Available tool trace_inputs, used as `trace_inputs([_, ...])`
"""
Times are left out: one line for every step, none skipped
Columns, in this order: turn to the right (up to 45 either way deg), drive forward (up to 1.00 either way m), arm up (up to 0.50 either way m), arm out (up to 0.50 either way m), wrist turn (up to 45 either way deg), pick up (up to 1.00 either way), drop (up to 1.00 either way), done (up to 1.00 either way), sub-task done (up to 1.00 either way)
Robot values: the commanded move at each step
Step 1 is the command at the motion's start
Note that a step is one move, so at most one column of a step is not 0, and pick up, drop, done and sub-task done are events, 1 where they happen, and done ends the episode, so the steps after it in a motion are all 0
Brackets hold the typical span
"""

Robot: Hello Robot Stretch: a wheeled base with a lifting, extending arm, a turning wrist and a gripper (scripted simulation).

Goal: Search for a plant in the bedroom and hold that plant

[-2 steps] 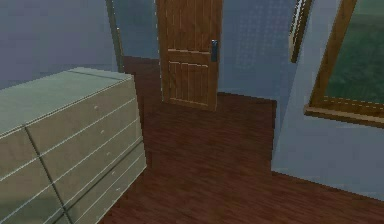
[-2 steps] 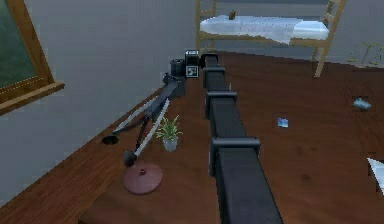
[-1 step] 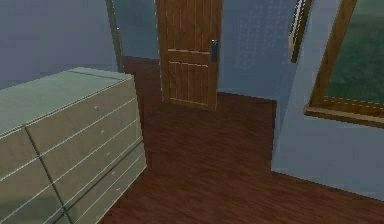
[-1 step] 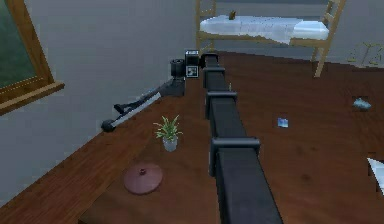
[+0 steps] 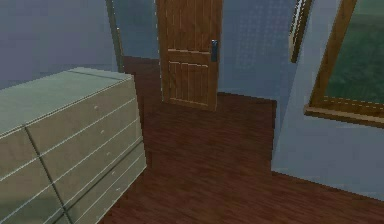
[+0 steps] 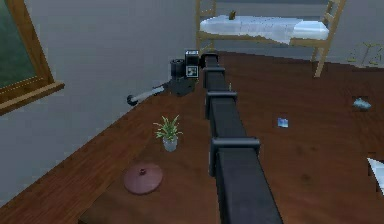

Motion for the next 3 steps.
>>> trace_inputs([0.0,0.00,0.00,0.00,30.0,0.00,0.00,0.00,0.00])
trace_inputs([0.0,0.00,-0.30,0.00,0.0,0.00,0.00,0.00,0.00])
trace_inputs([0.0,0.00,0.00,0.00,0.0,1.00,0.00,0.00,0.00])
